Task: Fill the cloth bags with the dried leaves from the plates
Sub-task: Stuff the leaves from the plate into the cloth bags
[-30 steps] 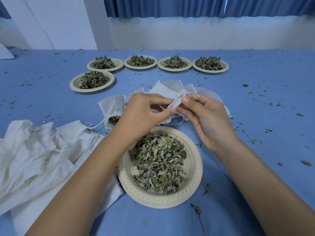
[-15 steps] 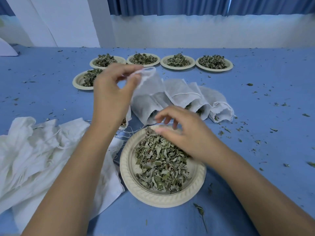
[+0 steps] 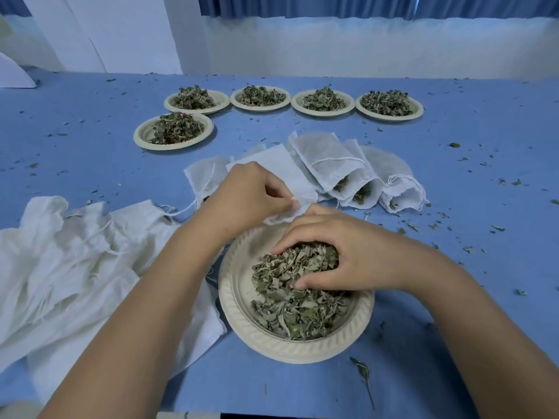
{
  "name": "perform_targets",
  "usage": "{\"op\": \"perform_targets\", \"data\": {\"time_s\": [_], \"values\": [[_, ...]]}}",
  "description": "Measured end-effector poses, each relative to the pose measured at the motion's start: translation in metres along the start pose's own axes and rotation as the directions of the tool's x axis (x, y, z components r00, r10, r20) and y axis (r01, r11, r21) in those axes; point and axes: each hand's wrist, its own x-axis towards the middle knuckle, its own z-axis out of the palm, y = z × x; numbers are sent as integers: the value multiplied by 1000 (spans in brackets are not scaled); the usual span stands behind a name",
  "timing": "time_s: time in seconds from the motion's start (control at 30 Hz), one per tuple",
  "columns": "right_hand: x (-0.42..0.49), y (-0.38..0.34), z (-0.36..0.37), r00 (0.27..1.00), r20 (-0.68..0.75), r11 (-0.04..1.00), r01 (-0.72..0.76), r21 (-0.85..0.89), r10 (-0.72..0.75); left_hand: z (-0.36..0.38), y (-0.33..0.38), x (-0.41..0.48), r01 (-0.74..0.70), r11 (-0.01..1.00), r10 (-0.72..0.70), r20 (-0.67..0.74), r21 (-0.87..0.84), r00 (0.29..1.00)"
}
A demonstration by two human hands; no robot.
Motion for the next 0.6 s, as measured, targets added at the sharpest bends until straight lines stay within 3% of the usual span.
{"op": "perform_targets", "data": {"time_s": [0.13,0.23,0.33,0.53,0.6], "values": [[2,-2,-2,996,-87,998,-21,60,26,-9,2,-6,30,992,-24,47,-126,999],[1,-3,-4,995,-92,997,-17,77,24,-12,4,-5,-45,985,20,-145,-169,989],[-3,-2,-7,1000,-7,996,-23,85,24,-16,5,-5,-128,979,72,-321,-159,944],[1,-5,2,998,-46,998,44,-49,-46,-20,6,-9,-283,959,263,-434,19,862],[2,-6,4,992,-94,995,81,-62,-87,-15,-1,-13,-297,950,232,-420,-95,877]]}}
